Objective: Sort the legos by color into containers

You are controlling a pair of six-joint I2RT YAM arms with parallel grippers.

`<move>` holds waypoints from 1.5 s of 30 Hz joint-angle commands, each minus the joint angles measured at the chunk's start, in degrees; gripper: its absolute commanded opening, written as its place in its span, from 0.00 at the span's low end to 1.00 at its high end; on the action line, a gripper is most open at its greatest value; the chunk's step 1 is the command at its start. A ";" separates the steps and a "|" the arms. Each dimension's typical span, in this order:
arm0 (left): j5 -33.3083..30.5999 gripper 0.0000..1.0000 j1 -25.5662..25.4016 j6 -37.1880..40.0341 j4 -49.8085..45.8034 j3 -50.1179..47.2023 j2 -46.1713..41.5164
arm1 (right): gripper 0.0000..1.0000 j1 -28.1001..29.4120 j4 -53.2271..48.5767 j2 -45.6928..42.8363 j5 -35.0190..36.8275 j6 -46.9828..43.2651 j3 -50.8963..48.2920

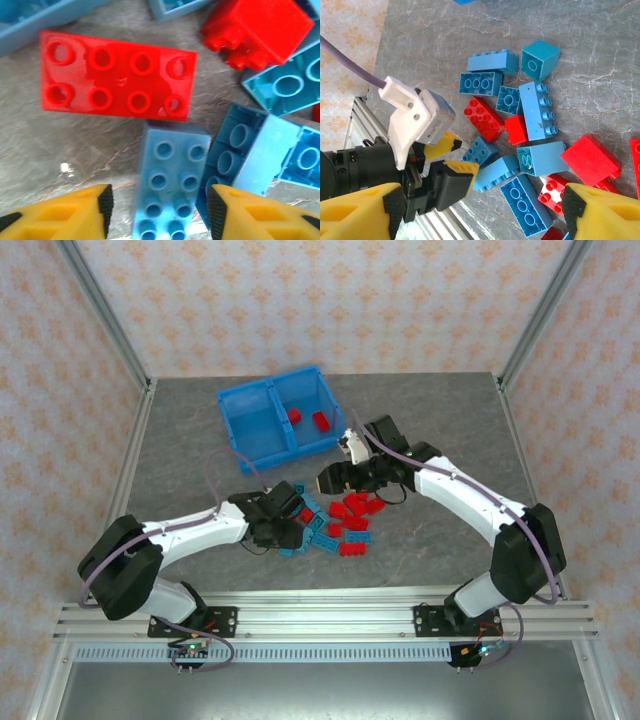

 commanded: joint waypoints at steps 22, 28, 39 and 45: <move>-4.79 0.34 -0.73 1.70 -0.58 -0.60 -6.79 | 0.84 0.27 -2.32 -2.02 -2.97 -1.34 -0.05; -9.43 0.34 9.12 10.62 -8.04 11.86 -9.08 | 0.84 0.14 1.77 -5.35 0.89 0.96 -2.02; -19.76 0.35 24.05 10.34 2.92 33.59 12.24 | 0.84 0.07 3.20 -7.78 6.15 3.13 -0.74; -17.09 0.39 28.67 9.95 1.44 47.30 28.23 | 0.85 0.08 3.75 -10.32 7.40 3.67 -1.11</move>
